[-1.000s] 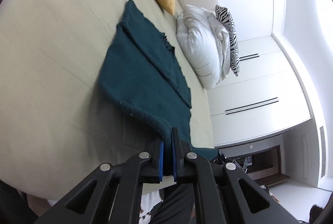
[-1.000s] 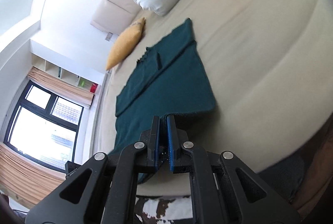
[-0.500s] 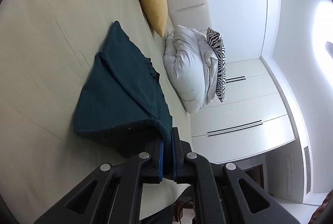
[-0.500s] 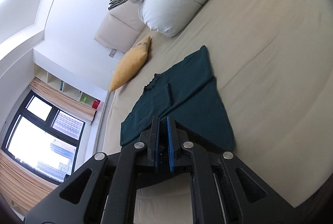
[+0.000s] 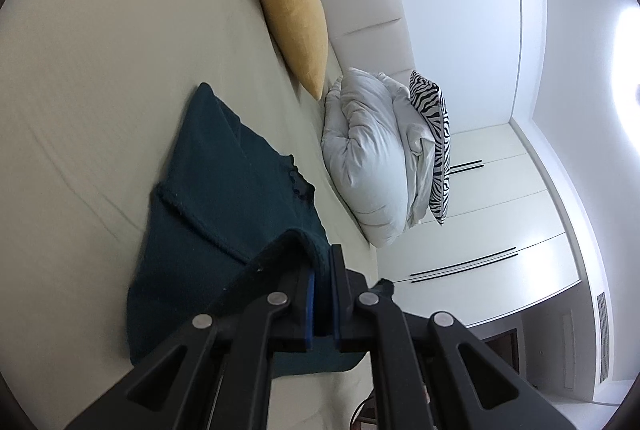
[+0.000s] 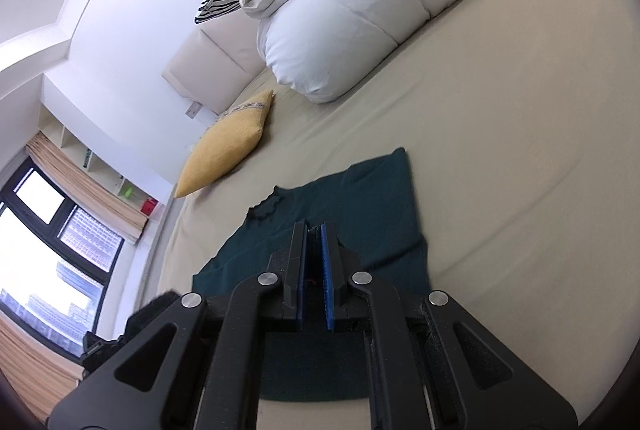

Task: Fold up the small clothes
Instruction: 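Lay the hem over the collar with both grippers and open them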

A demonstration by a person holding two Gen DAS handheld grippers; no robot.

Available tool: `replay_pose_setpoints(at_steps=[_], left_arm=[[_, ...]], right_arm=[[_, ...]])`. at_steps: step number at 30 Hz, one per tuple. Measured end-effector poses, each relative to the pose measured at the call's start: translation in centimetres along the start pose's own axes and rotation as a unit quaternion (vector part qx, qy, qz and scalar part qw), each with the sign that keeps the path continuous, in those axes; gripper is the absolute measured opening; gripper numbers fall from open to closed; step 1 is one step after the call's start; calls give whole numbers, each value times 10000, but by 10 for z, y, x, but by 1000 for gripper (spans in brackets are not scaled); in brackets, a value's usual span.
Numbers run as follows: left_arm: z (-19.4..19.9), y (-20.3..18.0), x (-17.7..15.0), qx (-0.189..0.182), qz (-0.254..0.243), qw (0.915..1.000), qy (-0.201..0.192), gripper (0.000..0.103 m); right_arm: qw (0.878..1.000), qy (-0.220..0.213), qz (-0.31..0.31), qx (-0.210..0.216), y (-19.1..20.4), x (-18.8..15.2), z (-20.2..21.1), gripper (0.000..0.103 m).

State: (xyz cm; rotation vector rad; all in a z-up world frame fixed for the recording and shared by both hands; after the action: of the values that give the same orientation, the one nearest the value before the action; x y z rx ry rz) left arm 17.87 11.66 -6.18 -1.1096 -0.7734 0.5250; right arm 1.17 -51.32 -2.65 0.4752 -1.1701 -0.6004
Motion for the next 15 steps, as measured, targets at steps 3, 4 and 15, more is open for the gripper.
replay_pose_setpoints(at_steps=[3,4,15], left_arm=[[-18,1,8,70,-100,9999,7,6],[-24,2,11,84,-117,9999,14,6],[-89,22,53,398,-223,9990,-6,6]], right_arm=[[9999,15,20,-105,-4,4,-25,6],[9999,12,64,-157,-6,4,-33,6],[9977,95,387,-553,-12,22,-127,6]])
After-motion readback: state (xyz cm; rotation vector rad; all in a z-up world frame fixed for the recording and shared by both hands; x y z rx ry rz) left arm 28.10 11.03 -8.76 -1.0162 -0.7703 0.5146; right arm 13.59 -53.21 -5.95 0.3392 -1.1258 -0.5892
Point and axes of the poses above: each gripper's, at about its wrist camera, not at the fingertips, and z roughly against the way its jaws point, y to its left, x to its top, the point moved 6 cm from there along -z, roughly the way its jaws point, and after that the axes turned 14 degrees about -y, right-handed, at the moved point
